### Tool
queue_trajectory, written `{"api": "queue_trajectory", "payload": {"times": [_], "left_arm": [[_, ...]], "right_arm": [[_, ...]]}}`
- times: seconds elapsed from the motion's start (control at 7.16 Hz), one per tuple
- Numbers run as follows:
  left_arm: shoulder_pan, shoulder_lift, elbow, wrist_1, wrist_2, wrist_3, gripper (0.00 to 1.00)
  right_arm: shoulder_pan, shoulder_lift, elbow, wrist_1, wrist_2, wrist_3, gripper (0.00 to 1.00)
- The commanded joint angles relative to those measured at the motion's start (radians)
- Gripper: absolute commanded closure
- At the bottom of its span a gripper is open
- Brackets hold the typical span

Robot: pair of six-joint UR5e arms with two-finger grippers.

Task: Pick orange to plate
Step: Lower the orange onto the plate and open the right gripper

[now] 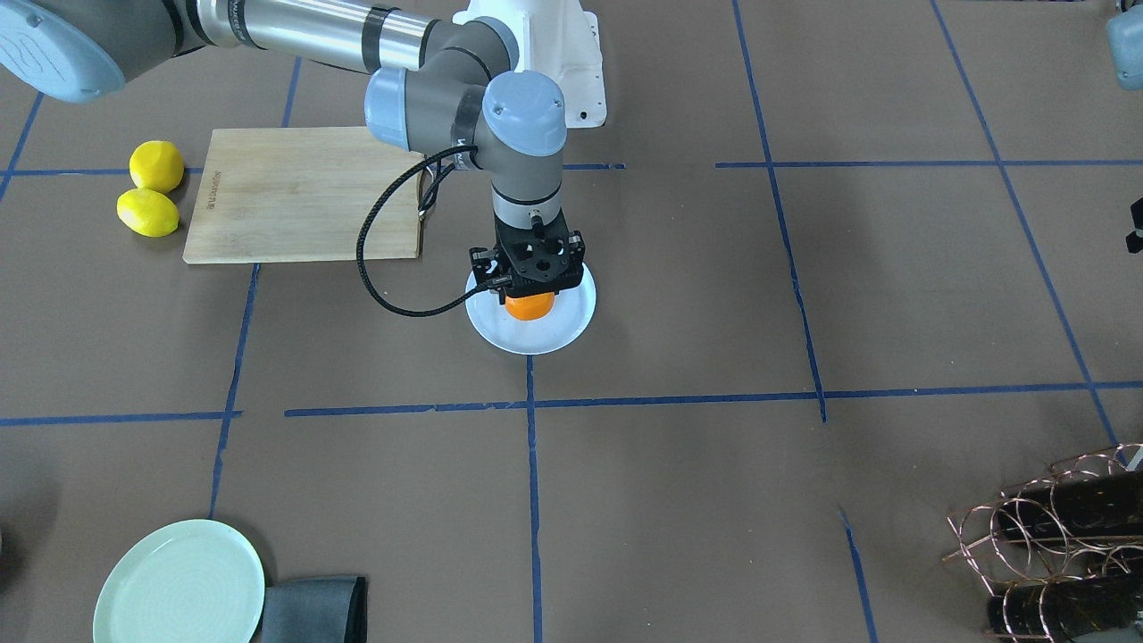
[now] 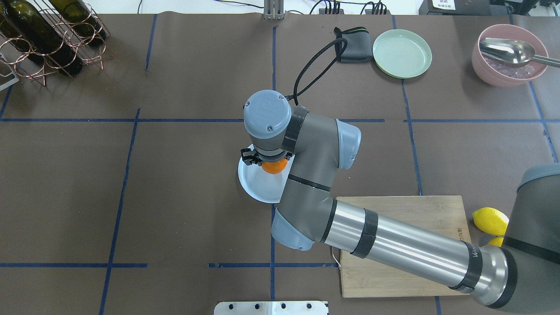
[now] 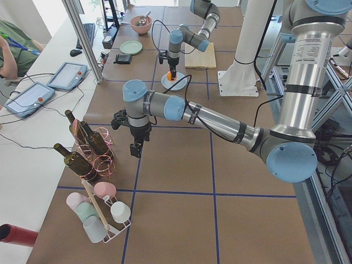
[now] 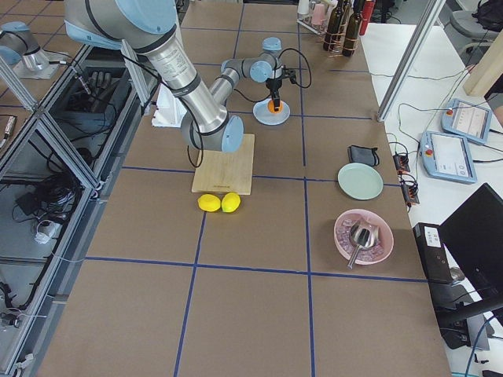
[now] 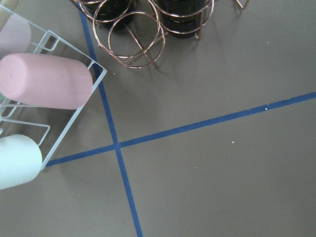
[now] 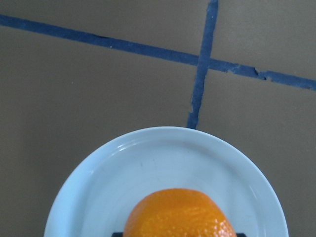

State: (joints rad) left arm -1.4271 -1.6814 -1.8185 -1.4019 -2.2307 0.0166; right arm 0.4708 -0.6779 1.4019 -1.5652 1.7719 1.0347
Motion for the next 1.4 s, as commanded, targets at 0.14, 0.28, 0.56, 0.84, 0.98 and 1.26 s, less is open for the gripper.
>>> {"api": "queue_trajectory", "payload": {"times": [0.14,0.28,0.56,0.84,0.98,1.26], "left_arm": [[-0.006,0.012,0.001,0.0,0.0,0.002,0.0],[-0.007,0.012,0.004,0.0,0.002,0.002,0.0],[-0.021,0.017,0.014,-0.012,0.0,0.044,0.0],[-0.059,0.016,0.059,-0.012,0.0,0.127,0.0],[-0.087,0.017,0.064,-0.011,-0.001,0.178,0.0],[-0.134,0.052,0.117,-0.005,-0.093,0.236,0.0]], "right_arm": [[-0.014,0.006,-0.012,0.001,-0.011,0.007,0.0],[-0.012,0.008,0.003,-0.009,-0.002,0.007,0.0],[0.033,-0.003,0.2,-0.237,0.039,-0.002,0.0],[0.159,-0.125,0.445,-0.343,0.16,-0.056,0.0],[0.222,-0.222,0.529,-0.345,0.185,-0.147,0.0],[0.366,-0.349,0.566,-0.332,0.284,-0.319,0.0]]}}
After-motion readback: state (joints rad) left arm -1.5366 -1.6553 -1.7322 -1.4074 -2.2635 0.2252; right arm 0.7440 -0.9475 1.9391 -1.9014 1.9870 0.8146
